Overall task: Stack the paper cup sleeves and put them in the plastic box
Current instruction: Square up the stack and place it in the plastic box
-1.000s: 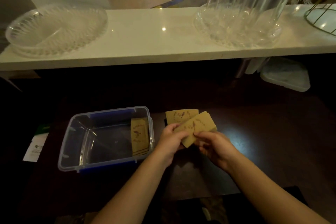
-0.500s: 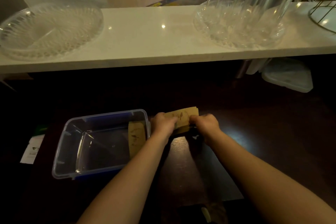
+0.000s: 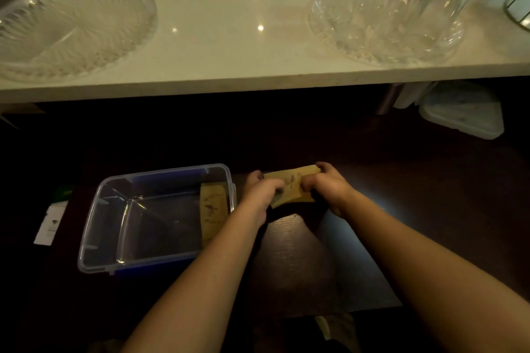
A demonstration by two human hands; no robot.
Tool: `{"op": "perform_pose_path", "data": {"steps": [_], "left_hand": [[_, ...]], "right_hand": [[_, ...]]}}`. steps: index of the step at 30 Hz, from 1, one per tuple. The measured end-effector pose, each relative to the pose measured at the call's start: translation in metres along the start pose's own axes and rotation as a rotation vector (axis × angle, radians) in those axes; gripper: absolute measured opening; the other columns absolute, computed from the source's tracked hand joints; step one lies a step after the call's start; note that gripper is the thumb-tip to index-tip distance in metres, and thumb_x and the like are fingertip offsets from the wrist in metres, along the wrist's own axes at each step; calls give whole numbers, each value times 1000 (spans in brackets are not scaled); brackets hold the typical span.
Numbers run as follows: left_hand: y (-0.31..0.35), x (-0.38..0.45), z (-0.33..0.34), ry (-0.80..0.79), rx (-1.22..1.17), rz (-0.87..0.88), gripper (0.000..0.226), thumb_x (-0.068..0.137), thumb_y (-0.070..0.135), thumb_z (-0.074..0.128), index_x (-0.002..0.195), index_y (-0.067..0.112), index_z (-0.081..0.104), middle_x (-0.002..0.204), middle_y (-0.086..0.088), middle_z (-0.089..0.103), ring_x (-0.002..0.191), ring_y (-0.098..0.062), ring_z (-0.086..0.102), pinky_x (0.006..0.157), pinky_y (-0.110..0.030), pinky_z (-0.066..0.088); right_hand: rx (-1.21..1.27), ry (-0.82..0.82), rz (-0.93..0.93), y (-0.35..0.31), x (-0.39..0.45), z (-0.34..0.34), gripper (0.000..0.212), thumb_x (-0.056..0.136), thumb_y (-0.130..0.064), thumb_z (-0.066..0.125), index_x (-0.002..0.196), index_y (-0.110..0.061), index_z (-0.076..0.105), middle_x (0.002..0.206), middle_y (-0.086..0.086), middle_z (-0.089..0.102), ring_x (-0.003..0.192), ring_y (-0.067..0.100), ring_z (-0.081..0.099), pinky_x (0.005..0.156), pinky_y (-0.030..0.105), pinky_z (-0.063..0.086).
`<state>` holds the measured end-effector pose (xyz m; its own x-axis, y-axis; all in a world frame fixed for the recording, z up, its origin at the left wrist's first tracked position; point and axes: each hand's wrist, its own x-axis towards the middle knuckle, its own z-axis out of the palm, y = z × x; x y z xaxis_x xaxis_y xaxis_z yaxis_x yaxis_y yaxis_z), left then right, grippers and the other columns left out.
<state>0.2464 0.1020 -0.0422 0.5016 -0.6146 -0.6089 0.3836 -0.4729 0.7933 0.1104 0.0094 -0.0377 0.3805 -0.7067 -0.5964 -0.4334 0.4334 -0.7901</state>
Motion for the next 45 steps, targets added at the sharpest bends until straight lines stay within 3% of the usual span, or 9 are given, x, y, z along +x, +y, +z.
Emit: {"op": "perform_pose_path", "data": {"steps": [6, 9, 12, 16, 24, 28, 33, 41, 45], "left_hand": [[-18, -11, -3, -60, 151, 102, 90, 70, 8, 72, 146, 31, 31, 137, -4, 36, 114, -24, 48, 81, -33, 51], [-29, -24, 1, -77, 273, 230, 89, 68, 11, 72, 145, 35, 34, 135, 2, 27, 116, -22, 42, 86, -33, 49], [-46, -38, 2, -94, 364, 397, 76, 67, 8, 70, 132, 41, 46, 134, 5, 34, 117, -16, 43, 94, -35, 47], [-68, -48, 2, -62, 437, 607, 74, 72, -5, 68, 128, 39, 50, 131, 9, 39, 113, 16, 39, 88, -1, 35], [-84, -50, 3, -63, 641, 626, 71, 83, 13, 62, 141, 43, 38, 155, 3, 21, 122, 3, 25, 85, -4, 26], [-80, -50, 2, -74, 616, 588, 66, 82, 18, 60, 137, 47, 40, 153, 2, 25, 119, -2, 32, 88, -17, 35], [-77, -47, -1, -114, 627, 580, 62, 79, 22, 60, 130, 52, 42, 143, 9, 28, 100, 13, 36, 76, -6, 32], [-73, -48, -2, -126, 464, 506, 80, 78, 7, 67, 136, 51, 33, 132, 13, 35, 117, -8, 41, 80, -11, 36], [-73, -50, 6, -122, 264, 345, 101, 78, -5, 66, 147, 47, 12, 131, 15, 39, 114, -7, 45, 75, -13, 41]], "right_hand": [[-62, 4, -116, 19, -10, -14, 98, 50, -20, 73, 139, -37, 36, 127, 10, 42, 102, 32, 59, 80, 46, 59], [-130, 47, -260, 32, -23, -15, 96, 58, -9, 71, 139, -46, 35, 128, 2, 30, 101, 21, 53, 67, 24, 57], [-310, 84, -439, 53, -36, -17, 86, 64, -6, 72, 135, -44, 43, 139, 0, 28, 120, 17, 42, 78, 8, 44], [-457, 137, -528, 79, -48, -19, 79, 69, -14, 71, 138, -42, 45, 153, -5, 24, 125, 0, 30, 78, -3, 34], [-659, 117, -519, 88, -53, -12, 93, 76, -31, 57, 141, -62, -2, 163, -6, -1, 142, 19, 28, 97, 31, 41], [-666, 81, -491, 81, -53, -16, 99, 71, -34, 62, 144, -56, -1, 162, -8, -11, 144, 23, 24, 101, 43, 45], [-623, 16, -498, 61, -48, -26, 117, 60, -28, 72, 140, -60, -6, 159, -14, -21, 147, 25, 7, 104, 46, 43], [-539, -29, -443, 57, -36, -34, 116, 60, -18, 75, 150, -41, 5, 138, -6, 27, 107, 16, 49, 71, 21, 52], [-294, 55, -363, 71, -40, -27, 108, 64, -8, 73, 152, -28, 15, 134, -3, 34, 106, 24, 55, 75, 38, 56]]}}
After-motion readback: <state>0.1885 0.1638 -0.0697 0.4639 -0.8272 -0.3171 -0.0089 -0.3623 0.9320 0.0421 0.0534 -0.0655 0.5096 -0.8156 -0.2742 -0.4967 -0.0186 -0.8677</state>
